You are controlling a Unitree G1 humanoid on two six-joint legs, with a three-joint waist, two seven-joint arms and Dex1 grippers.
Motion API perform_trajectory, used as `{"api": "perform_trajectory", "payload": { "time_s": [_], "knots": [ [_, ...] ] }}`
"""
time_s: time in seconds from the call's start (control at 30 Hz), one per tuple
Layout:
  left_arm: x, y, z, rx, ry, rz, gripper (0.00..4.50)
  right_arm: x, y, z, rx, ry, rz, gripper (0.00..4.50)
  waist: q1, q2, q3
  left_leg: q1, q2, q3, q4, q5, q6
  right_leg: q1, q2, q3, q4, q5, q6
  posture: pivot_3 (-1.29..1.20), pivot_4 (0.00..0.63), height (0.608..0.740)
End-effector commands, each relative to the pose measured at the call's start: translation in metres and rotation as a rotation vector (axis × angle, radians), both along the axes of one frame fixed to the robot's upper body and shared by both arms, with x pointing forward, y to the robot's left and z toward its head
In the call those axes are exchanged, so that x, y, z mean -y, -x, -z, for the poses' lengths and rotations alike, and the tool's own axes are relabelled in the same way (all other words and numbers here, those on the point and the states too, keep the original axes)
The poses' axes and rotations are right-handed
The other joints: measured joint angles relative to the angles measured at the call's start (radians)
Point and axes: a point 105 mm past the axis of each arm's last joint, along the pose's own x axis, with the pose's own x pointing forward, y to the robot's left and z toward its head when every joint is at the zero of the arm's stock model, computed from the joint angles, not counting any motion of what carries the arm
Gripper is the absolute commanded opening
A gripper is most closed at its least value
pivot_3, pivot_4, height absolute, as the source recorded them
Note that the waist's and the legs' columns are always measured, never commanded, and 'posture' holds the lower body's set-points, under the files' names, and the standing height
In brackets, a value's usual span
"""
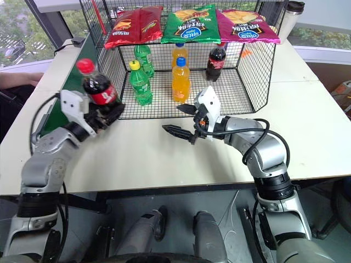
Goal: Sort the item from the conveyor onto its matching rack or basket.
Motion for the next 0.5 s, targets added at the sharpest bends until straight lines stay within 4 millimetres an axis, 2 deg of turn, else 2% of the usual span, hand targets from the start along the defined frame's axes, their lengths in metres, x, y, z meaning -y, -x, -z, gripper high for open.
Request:
{"api": "perform_trajectory", "payload": {
  "time_s": [0.03, 0.2, 0.33, 0.5],
  "knots": [
    [0.030, 0.003, -0.014, 0.075, -0.028, 0.125, 3.01, -0.001, 0.006, -0.027, 0.077, -0.035, -0.017, 4.50, 0.000, 0.000, 0.000, 0.000, 0.000, 0.000, 0.000, 0.000, 0.000, 0.000, 0.000, 0.000, 0.000, 0.000, 0.000, 0.00, 0.150, 0.738],
    [0.078, 0.006, 0.001, 0.094, -0.097, 0.308, 3.01, -0.003, 0.006, -0.040, 0.095, -0.075, -0.005, 4.50, 0.001, 0.000, 0.000, 0.000, 0.000, 0.000, 0.000, 0.000, 0.000, 0.000, 0.000, 0.000, 0.000, 0.000, 0.000, 0.00, 0.150, 0.738],
    [0.103, 0.009, 0.010, 0.108, -0.129, 0.402, 3.01, -0.002, 0.004, -0.050, 0.102, -0.108, 0.016, 4.50, 0.000, 0.000, 0.000, 0.000, 0.000, 0.000, 0.000, 0.000, 0.000, 0.000, 0.000, 0.000, 0.000, 0.000, 0.000, 0.00, 0.150, 0.738],
    [0.121, 0.013, 0.014, 0.123, -0.136, 0.469, 3.01, -0.003, 0.004, -0.055, 0.106, -0.121, 0.023, 4.50, 0.000, 0.000, 0.000, 0.000, 0.000, 0.000, 0.000, 0.000, 0.000, 0.000, 0.000, 0.000, 0.000, 0.000, 0.000, 0.00, 0.150, 0.738]
  ]
}}
